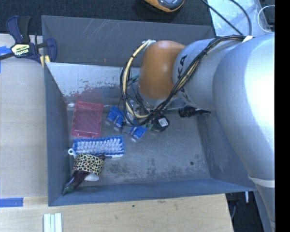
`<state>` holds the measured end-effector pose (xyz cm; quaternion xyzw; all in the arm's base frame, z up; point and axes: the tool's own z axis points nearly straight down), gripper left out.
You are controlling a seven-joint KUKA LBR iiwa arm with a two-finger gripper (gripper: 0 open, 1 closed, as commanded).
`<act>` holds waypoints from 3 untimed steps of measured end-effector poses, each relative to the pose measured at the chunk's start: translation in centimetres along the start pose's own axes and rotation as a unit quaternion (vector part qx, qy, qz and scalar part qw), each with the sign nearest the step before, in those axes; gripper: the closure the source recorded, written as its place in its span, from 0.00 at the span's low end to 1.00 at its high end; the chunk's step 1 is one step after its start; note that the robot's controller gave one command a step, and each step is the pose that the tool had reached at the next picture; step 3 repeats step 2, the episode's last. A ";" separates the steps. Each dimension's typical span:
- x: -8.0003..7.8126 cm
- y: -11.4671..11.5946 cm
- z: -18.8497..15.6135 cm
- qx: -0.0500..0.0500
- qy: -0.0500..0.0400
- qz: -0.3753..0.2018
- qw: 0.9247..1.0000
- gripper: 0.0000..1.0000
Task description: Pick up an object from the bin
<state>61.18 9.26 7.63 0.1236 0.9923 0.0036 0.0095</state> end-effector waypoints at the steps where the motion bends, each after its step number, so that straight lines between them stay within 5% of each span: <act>1: 0.1 0.0 -0.3 0.000 0.000 0.000 1.000 1.00; 3: 0.4 -0.2 -2.1 0.002 0.006 0.000 1.000 1.00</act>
Offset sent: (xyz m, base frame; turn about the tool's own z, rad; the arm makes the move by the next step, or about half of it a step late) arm -0.0001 -0.0002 0.0163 0.0000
